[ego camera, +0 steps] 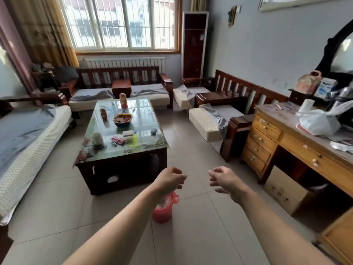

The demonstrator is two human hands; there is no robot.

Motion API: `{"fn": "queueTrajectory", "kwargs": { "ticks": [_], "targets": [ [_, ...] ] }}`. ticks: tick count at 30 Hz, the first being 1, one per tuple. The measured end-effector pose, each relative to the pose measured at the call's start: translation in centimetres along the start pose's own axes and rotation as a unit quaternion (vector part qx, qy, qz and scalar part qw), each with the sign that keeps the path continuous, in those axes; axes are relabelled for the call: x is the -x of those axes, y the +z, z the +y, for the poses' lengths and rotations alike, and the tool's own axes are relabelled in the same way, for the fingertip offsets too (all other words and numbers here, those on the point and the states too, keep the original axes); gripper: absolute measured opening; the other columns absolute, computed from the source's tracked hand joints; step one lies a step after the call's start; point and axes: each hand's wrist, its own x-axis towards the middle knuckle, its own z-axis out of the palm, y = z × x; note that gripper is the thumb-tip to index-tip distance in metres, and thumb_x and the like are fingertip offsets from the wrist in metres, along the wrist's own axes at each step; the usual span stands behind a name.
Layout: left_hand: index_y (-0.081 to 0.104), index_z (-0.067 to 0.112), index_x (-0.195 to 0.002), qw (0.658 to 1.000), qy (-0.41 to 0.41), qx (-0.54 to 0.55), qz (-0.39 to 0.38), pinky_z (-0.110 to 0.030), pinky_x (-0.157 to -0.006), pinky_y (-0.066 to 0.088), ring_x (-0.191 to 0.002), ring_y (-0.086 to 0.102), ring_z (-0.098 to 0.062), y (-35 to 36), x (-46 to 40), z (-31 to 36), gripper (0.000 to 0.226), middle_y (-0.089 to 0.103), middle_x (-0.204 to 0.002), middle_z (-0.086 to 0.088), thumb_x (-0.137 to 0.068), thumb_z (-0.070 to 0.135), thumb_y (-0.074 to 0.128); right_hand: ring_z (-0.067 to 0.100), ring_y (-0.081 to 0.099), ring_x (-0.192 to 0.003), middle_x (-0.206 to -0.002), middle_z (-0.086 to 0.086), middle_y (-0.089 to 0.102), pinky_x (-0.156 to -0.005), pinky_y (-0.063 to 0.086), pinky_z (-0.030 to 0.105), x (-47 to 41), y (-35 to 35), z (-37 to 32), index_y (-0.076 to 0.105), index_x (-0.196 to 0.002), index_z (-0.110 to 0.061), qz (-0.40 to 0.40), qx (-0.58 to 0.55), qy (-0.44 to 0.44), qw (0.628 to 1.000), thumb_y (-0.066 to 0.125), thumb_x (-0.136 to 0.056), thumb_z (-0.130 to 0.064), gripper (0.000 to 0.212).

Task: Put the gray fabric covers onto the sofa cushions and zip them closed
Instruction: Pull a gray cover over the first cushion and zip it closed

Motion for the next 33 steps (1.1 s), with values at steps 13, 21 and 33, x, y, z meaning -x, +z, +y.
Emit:
{"fn": "queueTrajectory", "kwargs": {
  "ticks": [13, 21, 33],
  "targets": [
    [0.048, 0.010, -0.128, 0.995, -0.008, -0.061, -0.077, -0.023, -0.062, 0.040, -0.096, 0.065, -0.018, 3.2, -7.1, 2.8, 0.038, 0.067, -0.106, -0.007, -0.095, 0.028, 0.054, 0.018, 0.059, -0.095, -0.113, 0.009, 0.058, -0.070, 0.048, 0.028, -5.6, -3.9, -0.8, 0.044, -0.128, -0.009, 0.074, 0.020, 0.010, 0.997, 0.055, -0.094, -0.032, 0.043],
    [0.050, 0.011, -0.124, 0.994, -0.015, -0.076, -0.074, -0.022, -0.059, 0.037, -0.088, 0.063, -0.015, 6.9, -20.6, 6.9, 0.034, 0.067, -0.108, -0.008, -0.095, 0.028, 0.054, 0.017, 0.059, -0.095, -0.109, 0.006, 0.058, -0.072, 0.049, 0.029, -19.7, -8.7, -1.9, 0.045, -0.127, -0.010, 0.087, -0.001, 0.005, 0.996, 0.056, -0.093, -0.032, 0.042],
    [0.050, 0.009, -0.125, 0.995, -0.049, -0.081, -0.041, -0.021, -0.058, 0.036, -0.087, 0.062, -0.015, 9.6, -44.9, 15.8, 0.034, 0.067, -0.110, -0.011, -0.095, 0.026, 0.053, 0.018, 0.056, -0.086, -0.097, 0.006, 0.058, -0.069, 0.046, 0.030, -47.3, -16.1, -7.3, 0.049, -0.121, -0.008, 0.061, -0.015, 0.009, 0.998, 0.059, -0.092, -0.028, 0.037]
  ]
}}
